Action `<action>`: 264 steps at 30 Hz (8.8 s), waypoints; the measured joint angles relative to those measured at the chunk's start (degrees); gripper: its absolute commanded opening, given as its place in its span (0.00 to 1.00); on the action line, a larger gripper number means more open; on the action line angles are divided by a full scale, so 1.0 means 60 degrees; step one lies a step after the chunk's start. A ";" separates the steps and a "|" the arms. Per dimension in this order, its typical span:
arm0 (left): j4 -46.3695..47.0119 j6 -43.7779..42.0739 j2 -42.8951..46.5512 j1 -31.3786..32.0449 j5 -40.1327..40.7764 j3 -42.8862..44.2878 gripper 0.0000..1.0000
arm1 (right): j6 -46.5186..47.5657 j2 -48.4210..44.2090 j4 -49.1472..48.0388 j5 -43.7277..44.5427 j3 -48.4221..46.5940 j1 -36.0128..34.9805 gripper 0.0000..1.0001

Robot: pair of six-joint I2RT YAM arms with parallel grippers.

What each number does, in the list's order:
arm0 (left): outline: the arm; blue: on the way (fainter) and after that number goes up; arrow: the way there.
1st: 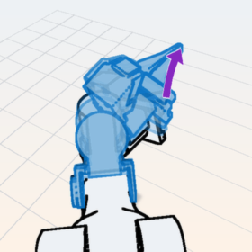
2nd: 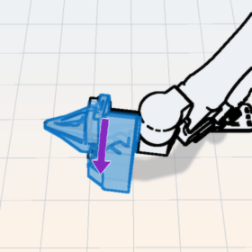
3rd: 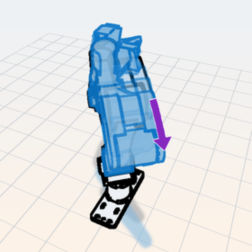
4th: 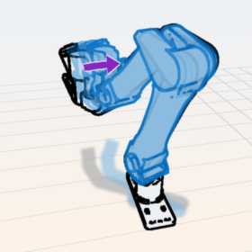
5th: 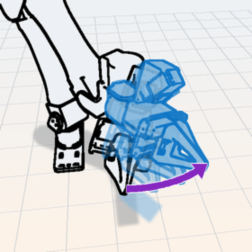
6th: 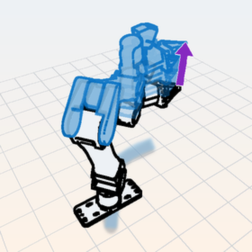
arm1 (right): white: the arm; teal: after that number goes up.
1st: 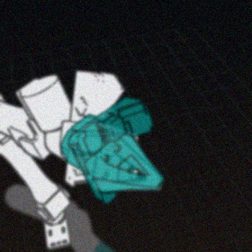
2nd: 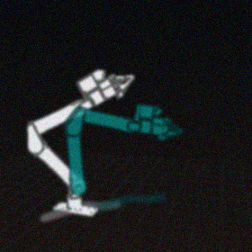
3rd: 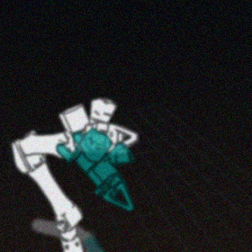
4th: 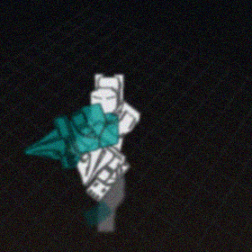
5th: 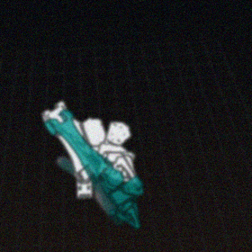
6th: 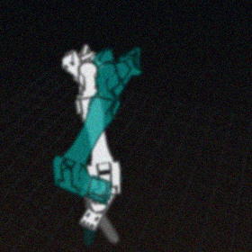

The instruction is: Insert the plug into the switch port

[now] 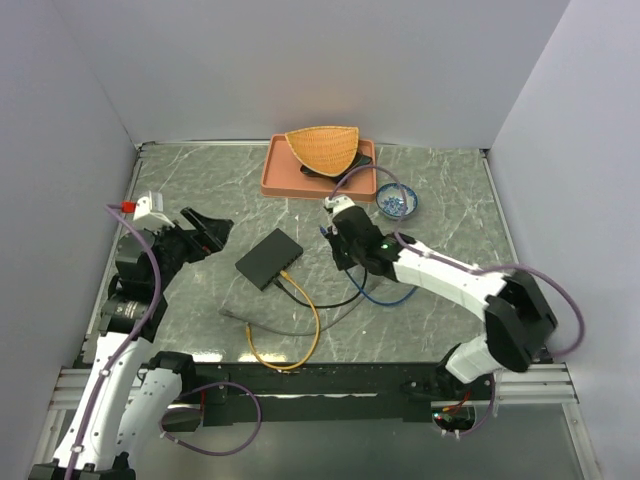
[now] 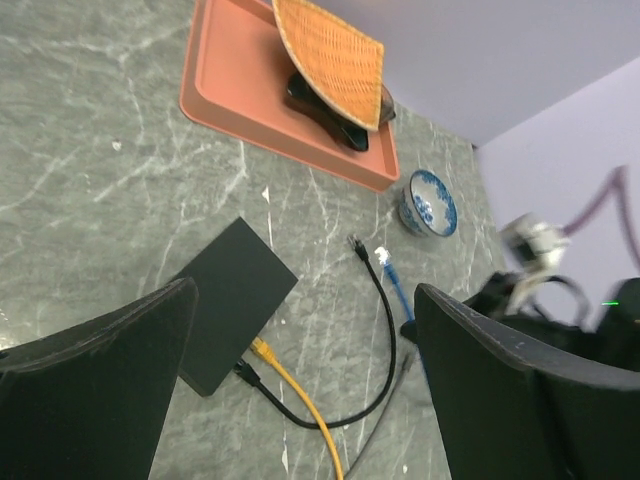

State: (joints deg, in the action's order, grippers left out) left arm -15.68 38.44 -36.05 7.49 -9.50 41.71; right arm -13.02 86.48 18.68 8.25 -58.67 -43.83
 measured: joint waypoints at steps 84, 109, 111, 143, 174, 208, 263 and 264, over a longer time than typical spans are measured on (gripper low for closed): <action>0.6051 0.0707 -0.2597 0.3570 -0.4211 -0.0907 0.28 | 0.0586 -0.5315 -0.3238 -0.6819 0.2845 -0.0022 0.00; 0.5475 0.0390 -0.2568 0.3636 -0.3923 -0.0714 0.62 | 0.0572 -0.5508 -0.3260 -0.6448 0.2973 -0.0007 0.02; 0.5370 0.0364 -0.2568 0.3628 -0.3854 -0.0696 0.62 | 0.0576 -0.5508 -0.3257 -0.6448 0.2973 -0.0007 0.02; 0.5592 0.0532 -0.2692 0.3646 -0.3974 -0.0681 0.01 | 0.0535 -0.5337 -0.3286 -0.6036 0.2973 -0.0004 0.35; 0.7140 0.0302 -0.2000 0.3756 -0.5395 -0.1184 0.01 | -0.2310 -0.4098 -0.7482 -0.9726 0.2907 0.1501 0.79; 0.7209 0.0058 -0.2284 0.4124 -0.5176 -0.1184 0.02 | -0.3996 -0.3020 -0.9184 -1.1071 0.2761 0.1519 0.00; 0.1920 0.0106 -0.5810 0.3319 0.2674 0.0627 0.96 | 0.0863 -0.1555 -0.1708 -0.2994 0.1348 0.0590 0.00; 0.1927 0.0051 -0.6076 0.3184 0.2477 0.0652 0.96 | 0.0871 -0.1359 -0.1676 -0.2940 0.1257 0.0568 0.00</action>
State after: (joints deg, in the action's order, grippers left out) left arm -4.12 38.74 -72.51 26.59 5.37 45.63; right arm -7.79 78.32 8.62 -9.39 -51.13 -40.42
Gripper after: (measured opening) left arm 0.963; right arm 0.103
